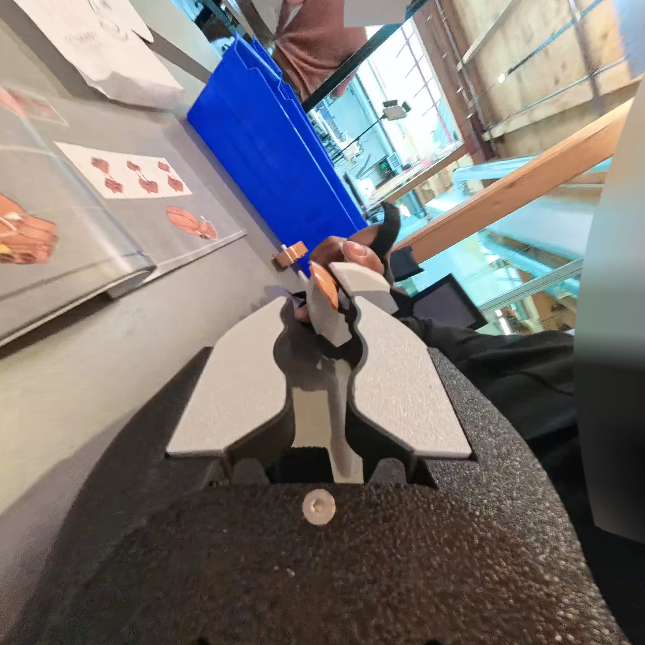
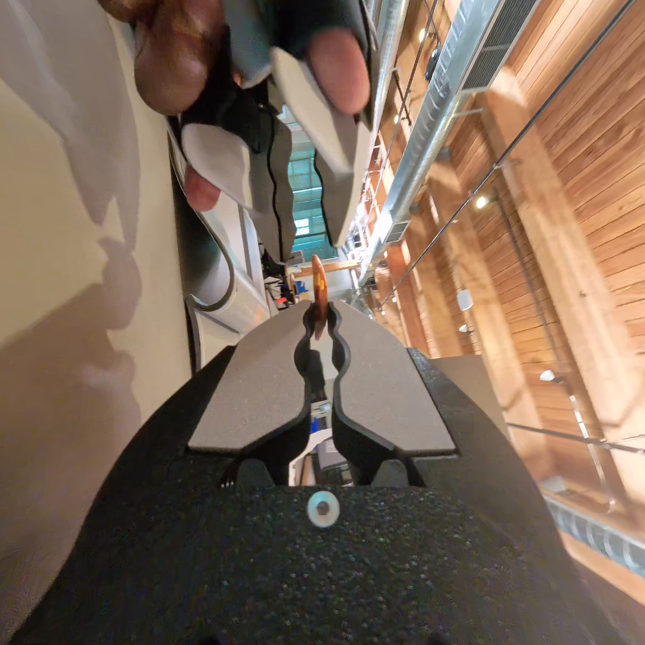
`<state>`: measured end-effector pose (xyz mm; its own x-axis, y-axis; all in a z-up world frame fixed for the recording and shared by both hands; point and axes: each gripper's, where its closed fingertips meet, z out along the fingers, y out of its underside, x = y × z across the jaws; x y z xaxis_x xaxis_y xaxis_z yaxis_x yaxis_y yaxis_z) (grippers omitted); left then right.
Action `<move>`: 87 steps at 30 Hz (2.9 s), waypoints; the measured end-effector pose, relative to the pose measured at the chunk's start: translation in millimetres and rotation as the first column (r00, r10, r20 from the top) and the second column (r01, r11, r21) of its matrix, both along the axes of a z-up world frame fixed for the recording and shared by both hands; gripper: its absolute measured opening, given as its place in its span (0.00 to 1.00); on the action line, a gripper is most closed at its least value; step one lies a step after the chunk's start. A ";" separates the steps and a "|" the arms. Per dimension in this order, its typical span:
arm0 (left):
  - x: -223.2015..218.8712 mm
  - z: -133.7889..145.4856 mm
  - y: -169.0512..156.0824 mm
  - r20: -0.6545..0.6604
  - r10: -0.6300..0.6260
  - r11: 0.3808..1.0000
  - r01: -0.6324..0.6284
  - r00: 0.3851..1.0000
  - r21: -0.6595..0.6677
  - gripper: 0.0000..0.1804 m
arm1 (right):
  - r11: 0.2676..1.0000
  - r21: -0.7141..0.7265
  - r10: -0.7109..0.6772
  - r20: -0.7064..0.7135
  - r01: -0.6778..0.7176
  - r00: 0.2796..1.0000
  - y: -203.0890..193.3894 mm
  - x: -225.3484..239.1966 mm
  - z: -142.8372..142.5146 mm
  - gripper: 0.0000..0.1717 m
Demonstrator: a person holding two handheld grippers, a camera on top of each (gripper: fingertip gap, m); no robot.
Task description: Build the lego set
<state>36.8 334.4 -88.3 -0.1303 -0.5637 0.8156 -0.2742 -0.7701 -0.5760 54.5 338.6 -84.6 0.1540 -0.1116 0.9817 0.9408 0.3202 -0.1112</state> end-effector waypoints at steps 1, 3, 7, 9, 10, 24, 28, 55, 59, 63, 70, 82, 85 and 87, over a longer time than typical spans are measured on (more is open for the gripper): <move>2.3 -0.2 -2.1 0.002 -0.006 1.000 0.007 1.000 -0.021 0.16 | 1.000 0.017 0.000 0.026 -0.001 1.000 -1.0 -1.2 0.2 0.03; 5.1 0.2 -4.4 0.009 -0.005 1.000 0.005 1.000 -0.028 0.14 | 0.999 0.044 0.008 0.069 -0.011 0.998 -3.2 -4.0 0.5 0.03; 7.7 1.1 -8.3 0.026 -0.015 1.000 0.015 1.000 -0.025 0.05 | 0.998 0.059 0.016 0.096 -0.022 0.995 -4.5 -6.3 -0.8 0.04; 7.6 2.7 -9.2 0.044 -0.022 1.000 0.023 0.999 -0.014 0.04 | 0.998 0.056 0.018 0.084 -0.023 0.996 -4.3 -5.8 -0.5 0.04; 7.4 4.3 -10.1 0.057 -0.030 1.000 0.031 0.998 -0.004 0.04 | 0.999 0.048 0.021 0.070 -0.024 0.997 -4.1 -5.5 -0.7 0.05; 1.3 17.8 -8.6 0.151 -0.052 0.883 -0.025 0.987 0.468 0.03 | 0.597 -0.518 -0.102 -0.806 -0.612 0.583 -14.3 -0.2 -1.6 0.28; 4.2 9.3 -21.7 0.113 -0.119 0.881 0.052 0.986 0.470 0.03 | 0.515 -0.559 -0.151 -0.805 -0.649 0.574 -14.6 -3.8 -7.0 0.23; 0.9 -0.8 -45.8 0.051 -0.242 0.777 0.162 0.969 0.608 0.03 | 0.262 -0.545 -0.163 -0.838 -0.796 0.520 -44.1 -19.8 -9.1 0.05; 0.3 -1.6 -47.9 0.048 -0.255 0.776 0.175 0.966 0.606 0.03 | 0.230 -0.549 -0.163 -0.836 -0.804 0.524 -47.4 -21.1 -10.3 0.04; -0.4 -2.7 -50.5 0.045 -0.271 0.773 0.189 0.962 0.606 0.03 | 0.205 -0.546 -0.163 -0.837 -0.812 0.522 -50.3 -21.8 -11.1 0.04; -3.7 -1.1 -59.9 0.066 -0.332 0.777 0.233 0.941 0.584 0.03 | 0.115 -0.511 -0.187 -0.854 -0.852 0.486 -59.5 -25.5 -10.3 0.07; -5.4 3.9 -62.5 0.107 -0.353 0.790 0.235 0.930 0.566 0.03 | 0.039 -0.398 -0.269 -0.887 -0.916 0.374 -64.0 -25.5 -0.7 0.07; -5.4 3.0 -64.7 0.102 -0.361 0.783 0.242 0.927 0.573 0.03 | 0.026 -0.396 -0.264 -0.888 -0.918 0.376 -65.9 -26.5 -0.5 0.04; -6.5 3.2 -65.9 0.104 -0.372 0.783 0.252 0.922 0.568 0.03 | 0.015 -0.396 -0.259 -0.888 -0.918 0.379 -67.6 -27.8 -0.4 0.04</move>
<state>30.3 268.5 -85.1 -0.5014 -0.7990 0.3319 -0.2782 -0.2143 -0.9363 26.7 270.9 -85.0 0.2742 0.9068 -0.3203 0.0499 -0.3460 -0.9369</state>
